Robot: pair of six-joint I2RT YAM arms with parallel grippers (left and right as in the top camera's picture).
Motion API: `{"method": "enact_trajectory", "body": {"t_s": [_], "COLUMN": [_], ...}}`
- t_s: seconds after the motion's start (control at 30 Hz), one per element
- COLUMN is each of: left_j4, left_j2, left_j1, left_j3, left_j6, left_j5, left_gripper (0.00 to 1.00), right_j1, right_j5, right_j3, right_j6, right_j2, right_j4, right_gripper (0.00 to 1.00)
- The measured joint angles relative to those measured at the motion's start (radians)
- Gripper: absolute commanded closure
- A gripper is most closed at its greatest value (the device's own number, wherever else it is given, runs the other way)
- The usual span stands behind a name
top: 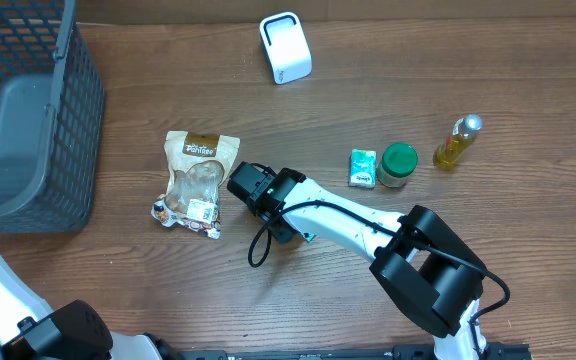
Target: Scan the item barcode
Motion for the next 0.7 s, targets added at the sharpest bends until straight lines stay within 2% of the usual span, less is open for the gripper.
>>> {"method": "enact_trajectory", "body": {"t_s": [0.33, 0.7], "left_j4": [0.000, 0.000], "left_j2": [0.000, 0.000], "left_j1": [0.000, 0.000], "left_j3": [0.000, 0.000], "left_j6": [0.000, 0.000], "left_j5": [0.000, 0.000], "left_gripper": [0.01, 0.00], "right_j1": [0.000, 0.000], "right_j5": [0.003, -0.027], "right_j3": [0.060, 0.059], "right_j6": [0.000, 0.011], "right_j2": [0.000, 0.000], "right_j4": [-0.156, -0.148], "right_gripper": [0.51, 0.54]}}
